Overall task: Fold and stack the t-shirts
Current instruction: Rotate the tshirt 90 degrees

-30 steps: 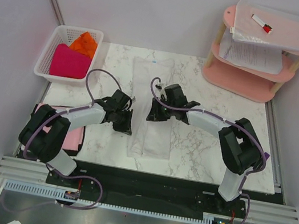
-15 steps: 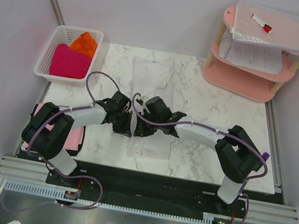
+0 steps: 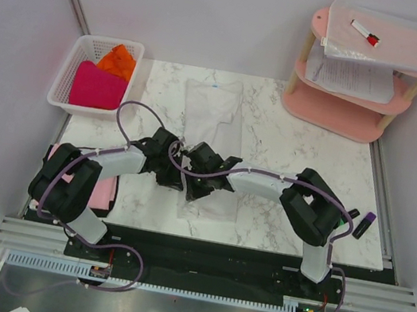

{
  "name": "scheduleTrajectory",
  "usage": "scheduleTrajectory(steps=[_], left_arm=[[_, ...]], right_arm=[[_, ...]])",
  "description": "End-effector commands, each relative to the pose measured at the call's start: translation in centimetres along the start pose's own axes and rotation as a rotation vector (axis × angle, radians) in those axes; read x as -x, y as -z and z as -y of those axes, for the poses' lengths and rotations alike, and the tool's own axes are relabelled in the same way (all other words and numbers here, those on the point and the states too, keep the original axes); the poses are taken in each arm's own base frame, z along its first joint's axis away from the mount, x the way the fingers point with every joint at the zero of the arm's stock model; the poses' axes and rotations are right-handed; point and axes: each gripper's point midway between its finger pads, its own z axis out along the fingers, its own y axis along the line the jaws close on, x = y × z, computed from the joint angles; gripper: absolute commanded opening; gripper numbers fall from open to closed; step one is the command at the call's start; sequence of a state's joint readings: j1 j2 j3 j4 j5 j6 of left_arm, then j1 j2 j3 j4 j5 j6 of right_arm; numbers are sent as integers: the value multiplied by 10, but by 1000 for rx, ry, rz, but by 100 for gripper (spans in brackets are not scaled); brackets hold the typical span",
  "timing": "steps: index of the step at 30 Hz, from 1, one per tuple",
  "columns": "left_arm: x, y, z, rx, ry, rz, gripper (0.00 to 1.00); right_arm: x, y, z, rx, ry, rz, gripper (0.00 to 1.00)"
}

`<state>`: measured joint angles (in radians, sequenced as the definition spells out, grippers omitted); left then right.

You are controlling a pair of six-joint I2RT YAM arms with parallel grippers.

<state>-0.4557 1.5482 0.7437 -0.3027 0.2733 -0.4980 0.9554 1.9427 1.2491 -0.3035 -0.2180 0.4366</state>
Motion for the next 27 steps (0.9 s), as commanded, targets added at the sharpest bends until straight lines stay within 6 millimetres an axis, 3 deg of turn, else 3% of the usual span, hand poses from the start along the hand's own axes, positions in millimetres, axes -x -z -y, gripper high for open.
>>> scheduleTrajectory(steps=[1,8,13,17,18,22,27], left_arm=[[-8,-8,-26,101,20,-3,2],[-8,-8,-27,106,24,-1,2],[-7,-8,-27,105,22,0,2],[-7,-8,-27,104,23,-2,2],[-7,-9,-27,106,24,-1,2],[-6,-9,-27,106,27,1,2],[-7,-8,-28,109,30,0,2]], right_arm=[[15,25,22,-179,32,31,0],[5,61,54,-391,30,-14,0],[3,82,62,-458,33,-2,0],[24,96,39,-368,64,99,0],[34,98,22,-291,75,147,0],[42,90,2,-183,88,183,0],[31,53,-3,-151,110,101,0]])
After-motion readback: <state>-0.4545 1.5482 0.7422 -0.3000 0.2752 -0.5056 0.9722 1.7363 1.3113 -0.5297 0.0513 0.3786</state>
